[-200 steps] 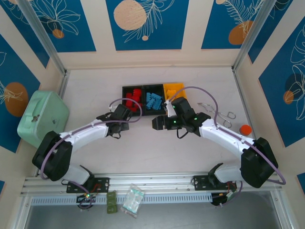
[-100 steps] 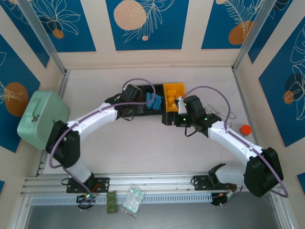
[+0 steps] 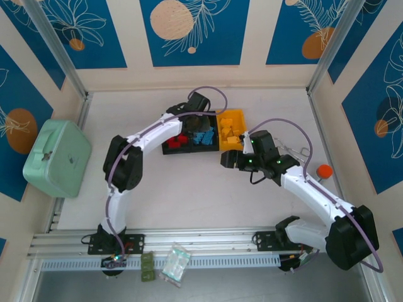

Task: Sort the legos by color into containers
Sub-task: Place the lego in the container.

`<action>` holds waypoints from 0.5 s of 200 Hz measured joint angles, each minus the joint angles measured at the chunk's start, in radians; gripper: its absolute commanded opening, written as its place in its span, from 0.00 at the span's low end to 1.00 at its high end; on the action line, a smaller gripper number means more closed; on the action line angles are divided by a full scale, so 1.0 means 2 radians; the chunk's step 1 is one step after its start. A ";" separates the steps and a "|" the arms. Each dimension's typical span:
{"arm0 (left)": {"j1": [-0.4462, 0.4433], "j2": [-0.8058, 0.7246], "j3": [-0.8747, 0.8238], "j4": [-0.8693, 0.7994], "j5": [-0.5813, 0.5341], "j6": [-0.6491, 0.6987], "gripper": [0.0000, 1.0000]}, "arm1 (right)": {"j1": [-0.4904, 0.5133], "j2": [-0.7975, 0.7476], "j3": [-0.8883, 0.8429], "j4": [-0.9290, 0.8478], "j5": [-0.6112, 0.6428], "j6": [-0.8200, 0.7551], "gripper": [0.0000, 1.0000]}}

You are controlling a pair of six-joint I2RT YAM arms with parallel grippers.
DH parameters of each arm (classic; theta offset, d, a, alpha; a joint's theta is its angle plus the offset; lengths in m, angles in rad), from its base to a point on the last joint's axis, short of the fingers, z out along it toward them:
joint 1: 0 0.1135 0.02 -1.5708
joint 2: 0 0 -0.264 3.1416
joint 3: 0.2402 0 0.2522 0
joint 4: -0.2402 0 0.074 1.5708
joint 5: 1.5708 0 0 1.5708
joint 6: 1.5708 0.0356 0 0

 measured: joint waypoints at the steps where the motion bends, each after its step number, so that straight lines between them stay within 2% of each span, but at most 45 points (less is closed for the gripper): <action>1: 0.000 0.001 0.001 0.000 0.000 0.000 0.30 | 0.000 -0.001 0.000 0.000 0.000 0.000 0.71; 20: 0.002 0.035 0.038 -0.019 0.000 0.006 0.33 | -0.002 -0.010 -0.006 0.000 0.000 0.003 0.72; 41: 0.003 0.057 0.065 -0.033 0.000 0.017 0.42 | -0.002 -0.014 -0.014 -0.002 0.000 0.007 0.71; 55: 0.004 0.058 0.071 -0.041 0.001 0.019 0.44 | -0.002 -0.014 -0.017 -0.002 0.000 0.009 0.72; 85: 0.004 0.054 0.075 -0.044 0.002 0.027 0.55 | -0.003 -0.014 -0.017 -0.003 0.000 0.009 0.72; 100: 0.004 0.040 0.060 -0.042 0.002 0.030 0.55 | -0.003 -0.012 -0.017 -0.003 0.000 0.008 0.72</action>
